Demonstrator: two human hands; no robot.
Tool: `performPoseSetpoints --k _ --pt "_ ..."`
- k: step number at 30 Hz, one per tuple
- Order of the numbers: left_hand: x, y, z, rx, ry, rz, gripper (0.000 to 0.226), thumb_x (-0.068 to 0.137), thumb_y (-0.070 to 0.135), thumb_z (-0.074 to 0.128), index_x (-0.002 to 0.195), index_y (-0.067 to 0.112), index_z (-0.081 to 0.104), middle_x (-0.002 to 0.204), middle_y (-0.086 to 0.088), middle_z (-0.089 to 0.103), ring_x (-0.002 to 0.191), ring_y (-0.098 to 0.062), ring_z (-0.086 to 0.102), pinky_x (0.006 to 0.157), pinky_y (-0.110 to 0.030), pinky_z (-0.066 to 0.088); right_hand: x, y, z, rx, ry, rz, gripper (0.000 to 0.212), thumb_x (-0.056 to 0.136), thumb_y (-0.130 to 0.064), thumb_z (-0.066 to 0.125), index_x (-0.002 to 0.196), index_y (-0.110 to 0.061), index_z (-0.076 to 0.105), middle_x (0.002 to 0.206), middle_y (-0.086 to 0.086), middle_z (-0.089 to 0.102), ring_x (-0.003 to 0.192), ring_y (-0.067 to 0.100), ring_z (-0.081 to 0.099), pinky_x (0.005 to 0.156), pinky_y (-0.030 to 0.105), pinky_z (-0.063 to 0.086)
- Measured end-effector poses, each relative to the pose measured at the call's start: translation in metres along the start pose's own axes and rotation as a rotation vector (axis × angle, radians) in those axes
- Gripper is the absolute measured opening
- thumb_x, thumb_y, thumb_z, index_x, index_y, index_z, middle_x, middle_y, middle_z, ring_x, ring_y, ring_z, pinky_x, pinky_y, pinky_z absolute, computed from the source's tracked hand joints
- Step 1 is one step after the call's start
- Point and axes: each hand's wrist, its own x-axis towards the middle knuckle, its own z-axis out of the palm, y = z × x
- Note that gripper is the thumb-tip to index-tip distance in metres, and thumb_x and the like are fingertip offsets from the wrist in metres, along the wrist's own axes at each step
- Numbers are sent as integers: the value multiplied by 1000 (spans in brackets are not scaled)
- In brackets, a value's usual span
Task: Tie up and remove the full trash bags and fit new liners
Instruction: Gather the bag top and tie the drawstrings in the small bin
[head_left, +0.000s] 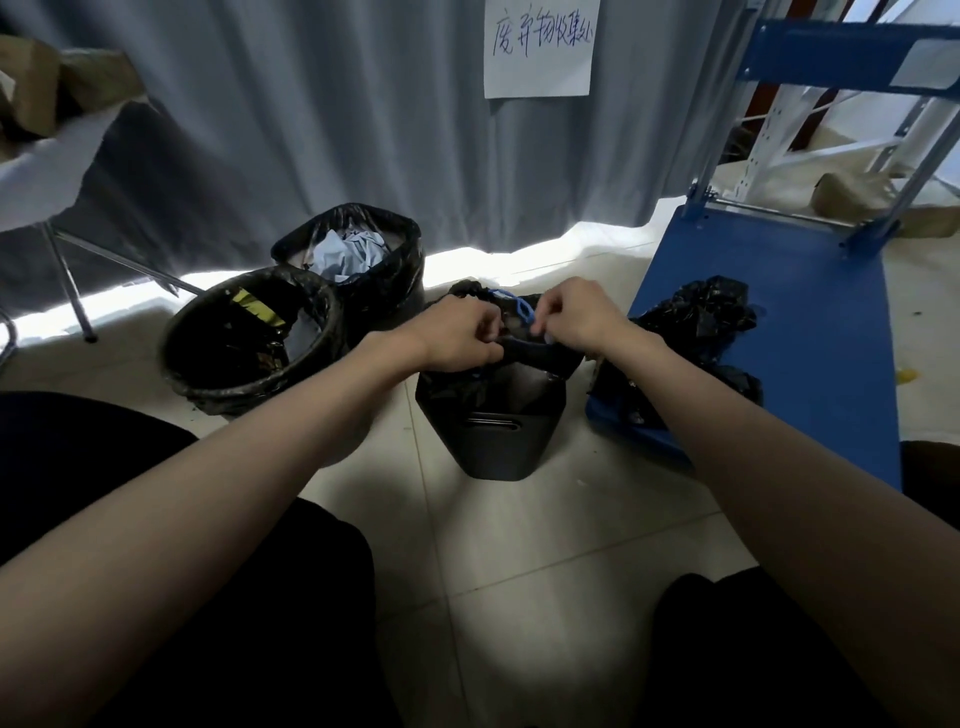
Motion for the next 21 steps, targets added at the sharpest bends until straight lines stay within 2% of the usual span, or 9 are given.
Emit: performPoseSetpoints --k 2,3,6,10,13,15,18,21 --pt "1 -1 -5 -24 33 12 10 82 22 64 79 16 56 76 -1 61 75 -20 56 70 -32 44 -5 -11 -5 50 -220 -45 22 88 -9 57 84 -18 76 95 -1 70 93 15 60 77 24 46" --pt "2 -2 -7 -29 48 19 8 82 20 64 81 15 58 75 1 59 74 -18 55 68 -31 43 -6 -14 -6 79 -250 -57 21 88 -14 57 85 -20 77 96 -2 71 93 14 60 79 25 47" --pt "3 -7 -10 -34 84 31 3 82 16 65 81 16 62 75 4 60 74 -16 55 69 -27 42 -8 -17 -7 220 -264 -77 16 85 -25 62 90 -21 77 92 0 71 87 12 60 79 25 49" --pt "4 -10 -13 -74 104 11 6 84 22 70 84 15 70 79 5 66 80 -15 62 73 -25 46 -4 -12 -6 250 -288 -158 15 77 -25 80 91 -22 76 75 -7 65 74 7 58 72 20 44" --pt "3 -8 -14 -114 134 -10 27 74 43 77 78 18 69 73 10 66 71 -8 61 67 -24 49 -1 -11 1 207 -208 -174 6 80 -22 78 84 -18 75 71 -10 63 72 5 55 71 22 42" --pt "2 -7 -14 -29 114 -22 37 63 50 82 78 20 67 74 8 65 69 -9 60 64 -27 51 0 -11 3 192 -208 -183 7 81 -25 77 80 -18 74 70 -10 62 70 7 54 68 23 42" --pt "3 -8 -13 92 140 -32 18 68 31 79 81 24 70 82 4 68 76 -16 65 73 -35 57 2 -9 3 193 -217 -187 11 82 -28 77 78 -19 73 70 -6 62 69 9 55 67 24 41" --pt "6 -9 -19 73 220 -58 7 73 25 76 80 26 76 78 5 70 77 -16 67 74 -34 57 1 -11 4 230 -224 -182 13 78 -28 81 84 -19 73 70 -6 64 66 4 57 64 17 42"
